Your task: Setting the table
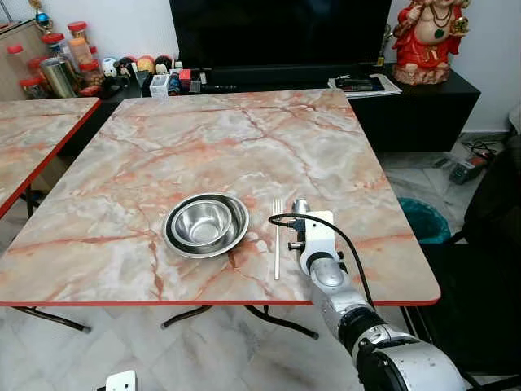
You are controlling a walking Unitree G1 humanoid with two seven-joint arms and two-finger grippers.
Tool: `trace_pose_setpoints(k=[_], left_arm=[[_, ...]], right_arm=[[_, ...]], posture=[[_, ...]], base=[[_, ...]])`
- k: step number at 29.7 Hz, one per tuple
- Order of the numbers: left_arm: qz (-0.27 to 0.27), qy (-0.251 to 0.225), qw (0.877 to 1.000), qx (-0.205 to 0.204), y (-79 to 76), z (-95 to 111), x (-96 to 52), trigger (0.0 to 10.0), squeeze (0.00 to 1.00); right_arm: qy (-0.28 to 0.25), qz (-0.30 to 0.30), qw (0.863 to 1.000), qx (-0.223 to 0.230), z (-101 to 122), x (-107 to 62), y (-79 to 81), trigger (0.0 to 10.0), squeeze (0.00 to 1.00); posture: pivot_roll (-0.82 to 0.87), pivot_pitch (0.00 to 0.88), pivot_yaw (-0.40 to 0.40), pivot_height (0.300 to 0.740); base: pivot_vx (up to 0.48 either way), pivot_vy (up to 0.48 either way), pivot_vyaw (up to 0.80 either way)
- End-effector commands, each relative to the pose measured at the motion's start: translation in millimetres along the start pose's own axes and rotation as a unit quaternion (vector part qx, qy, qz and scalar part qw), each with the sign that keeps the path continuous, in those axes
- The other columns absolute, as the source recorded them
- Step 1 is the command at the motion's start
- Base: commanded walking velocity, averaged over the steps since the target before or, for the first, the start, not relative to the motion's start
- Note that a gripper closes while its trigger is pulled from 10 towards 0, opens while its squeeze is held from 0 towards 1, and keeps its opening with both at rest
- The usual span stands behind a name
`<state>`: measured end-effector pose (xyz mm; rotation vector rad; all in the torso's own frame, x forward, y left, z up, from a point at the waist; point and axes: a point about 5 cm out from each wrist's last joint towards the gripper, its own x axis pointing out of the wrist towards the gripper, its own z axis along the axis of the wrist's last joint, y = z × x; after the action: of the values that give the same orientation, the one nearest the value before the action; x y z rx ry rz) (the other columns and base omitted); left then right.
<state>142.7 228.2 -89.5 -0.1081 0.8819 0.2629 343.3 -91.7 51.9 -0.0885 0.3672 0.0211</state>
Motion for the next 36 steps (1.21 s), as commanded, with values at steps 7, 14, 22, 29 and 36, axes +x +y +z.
trace_pose_setpoints(k=[7,14,22,29,36], left_arm=[[-0.002,0.004,1.000,0.006,0.0,2.3,1.2,10.0,0.00],[-0.003,0.001,1.000,0.005,-1.2,5.8,2.4,10.0,0.00],[-0.006,-0.001,1.000,0.003,-3.8,8.7,3.6,10.0,0.00],[-0.009,-0.005,1.000,0.000,-6.4,12.4,5.0,10.0,0.00],[-0.013,-0.012,1.000,-0.003,-10.0,17.7,6.6,10.0,0.00]], right_arm=[[-0.020,0.004,1.000,0.014,10.2,1.5,3.4,10.0,1.00],[-0.033,0.013,0.999,0.022,15.3,1.9,5.4,10.0,1.00],[-0.052,0.003,0.999,0.008,22.8,3.1,2.3,10.0,0.00],[-0.091,-0.004,0.996,0.010,36.9,4.4,-3.0,10.0,0.00],[-0.169,0.005,0.985,0.016,61.1,2.6,-4.1,10.0,0.00]], posture=[[0.17,0.000,0.037,0.740],[0.16,0.000,0.036,0.740],[0.16,0.000,0.037,0.740],[0.16,0.000,0.035,0.740],[0.15,0.000,0.036,0.740]], base=[[0.000,0.000,0.00],[0.000,0.000,0.00],[0.000,0.000,0.00],[0.000,0.000,0.00],[0.000,0.000,0.00]])
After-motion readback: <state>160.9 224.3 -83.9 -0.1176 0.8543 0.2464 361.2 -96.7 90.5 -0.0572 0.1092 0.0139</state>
